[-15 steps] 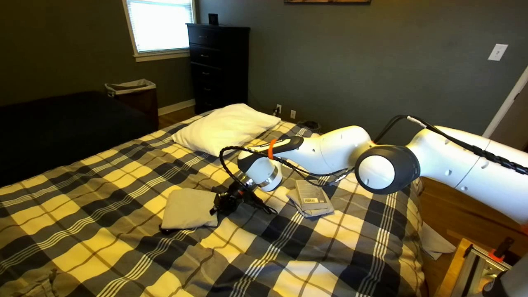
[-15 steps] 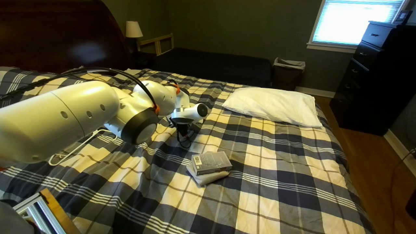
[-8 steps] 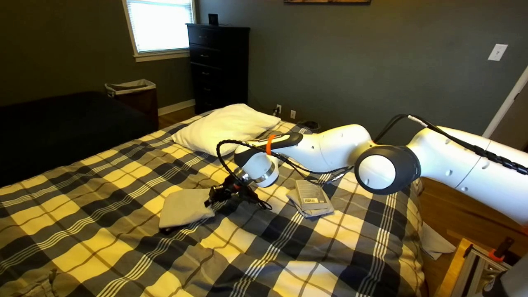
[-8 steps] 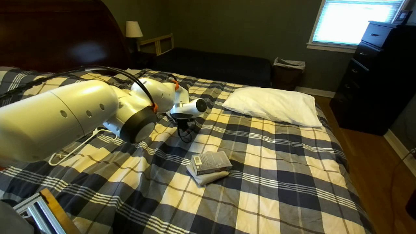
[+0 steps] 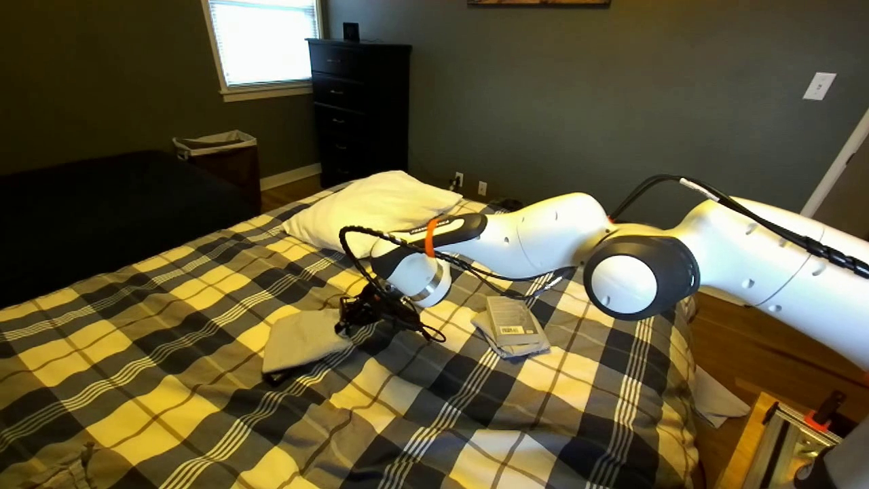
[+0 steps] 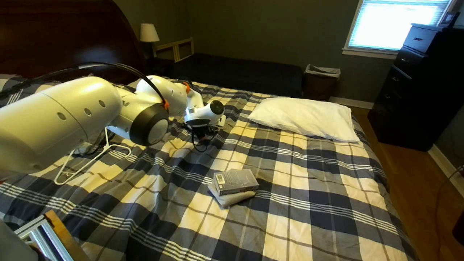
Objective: Put the grey clothing on the book
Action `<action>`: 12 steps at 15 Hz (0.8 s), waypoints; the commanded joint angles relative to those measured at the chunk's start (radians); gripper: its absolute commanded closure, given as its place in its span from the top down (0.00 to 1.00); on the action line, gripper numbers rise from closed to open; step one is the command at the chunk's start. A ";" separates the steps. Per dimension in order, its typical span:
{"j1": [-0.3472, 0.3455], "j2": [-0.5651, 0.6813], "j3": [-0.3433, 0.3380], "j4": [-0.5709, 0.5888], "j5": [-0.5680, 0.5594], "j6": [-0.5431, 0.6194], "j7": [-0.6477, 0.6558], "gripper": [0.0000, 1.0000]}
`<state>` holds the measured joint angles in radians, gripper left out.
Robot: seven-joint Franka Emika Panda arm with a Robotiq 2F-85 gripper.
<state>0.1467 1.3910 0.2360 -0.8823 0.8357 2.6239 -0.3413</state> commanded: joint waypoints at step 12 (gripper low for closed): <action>0.003 -0.430 -0.080 -0.671 0.003 0.281 0.280 0.36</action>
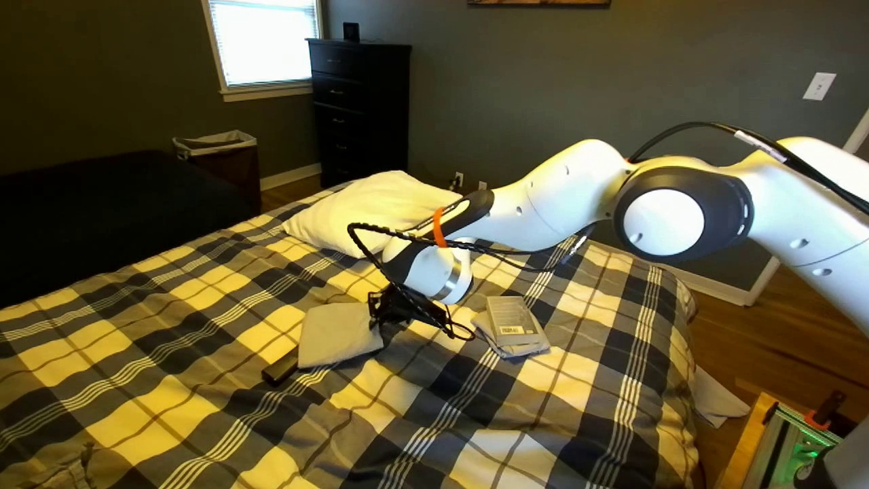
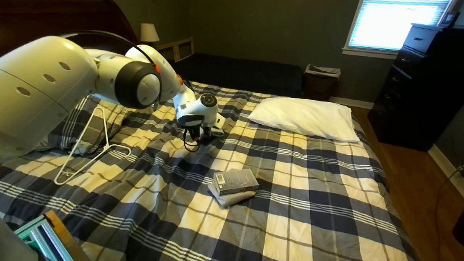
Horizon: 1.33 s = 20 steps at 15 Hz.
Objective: Put the grey clothing on the book
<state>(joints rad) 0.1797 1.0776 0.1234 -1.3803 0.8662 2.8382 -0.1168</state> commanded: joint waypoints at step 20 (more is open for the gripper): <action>-0.360 0.049 0.359 -0.114 0.046 0.148 -0.164 1.00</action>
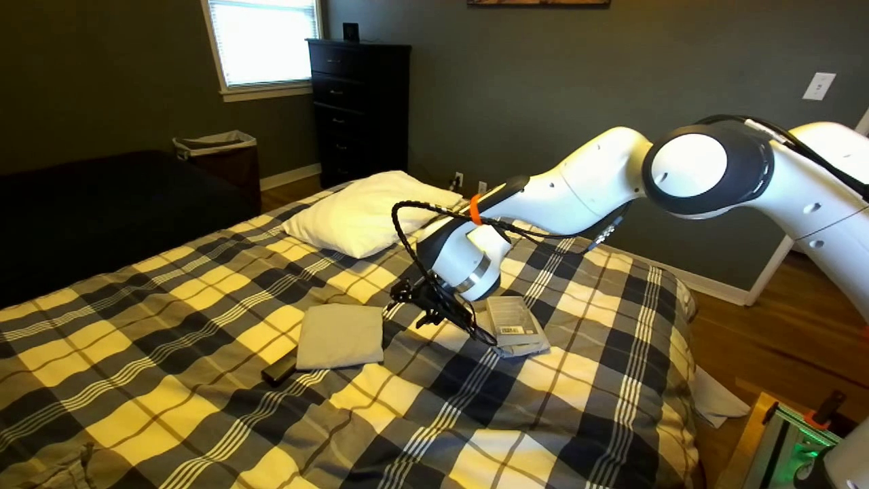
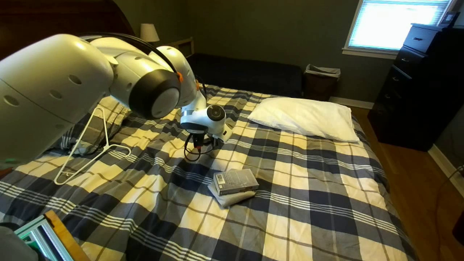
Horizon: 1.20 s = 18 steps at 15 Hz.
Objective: Put the grey clothing on the book
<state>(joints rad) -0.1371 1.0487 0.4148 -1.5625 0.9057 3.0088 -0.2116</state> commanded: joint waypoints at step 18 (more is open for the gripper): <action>-0.002 0.404 0.123 0.510 -0.083 -0.192 -0.284 1.00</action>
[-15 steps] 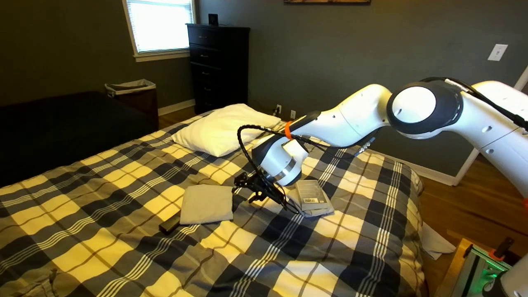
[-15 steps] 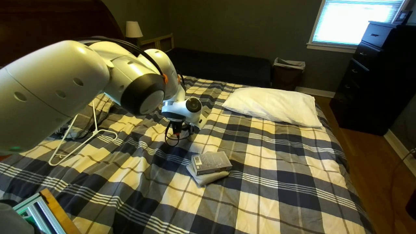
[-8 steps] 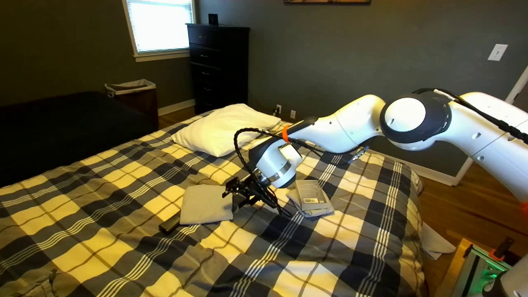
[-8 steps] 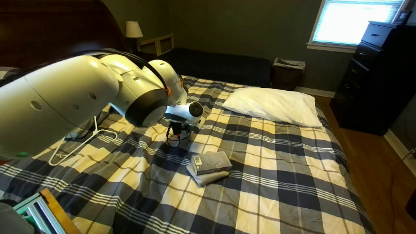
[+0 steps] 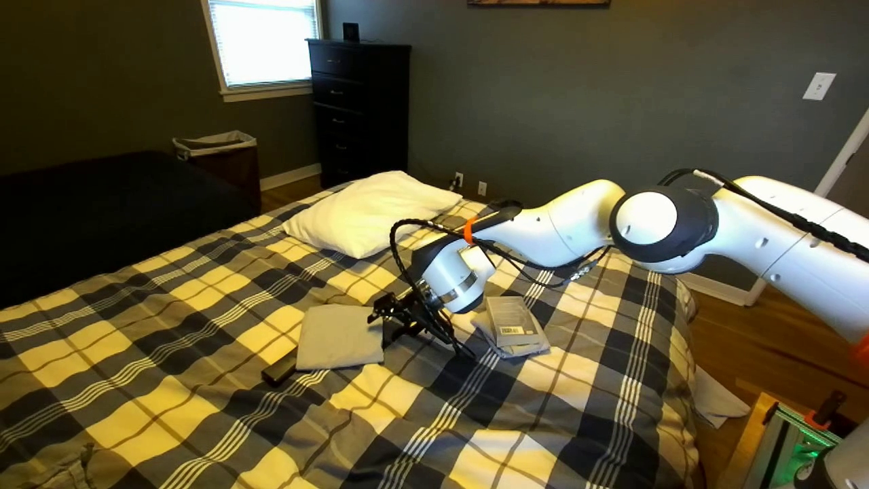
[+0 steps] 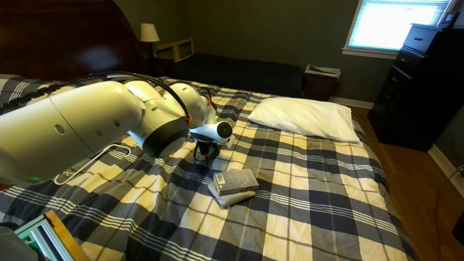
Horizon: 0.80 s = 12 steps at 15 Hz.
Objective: Put the grey clothing on the book
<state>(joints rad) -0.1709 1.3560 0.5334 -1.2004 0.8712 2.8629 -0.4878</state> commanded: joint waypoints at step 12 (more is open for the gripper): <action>0.095 0.133 -0.043 0.305 -0.004 -0.407 -0.077 0.43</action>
<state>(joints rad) -0.0882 1.4891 0.5129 -0.9136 0.8401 2.5127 -0.5525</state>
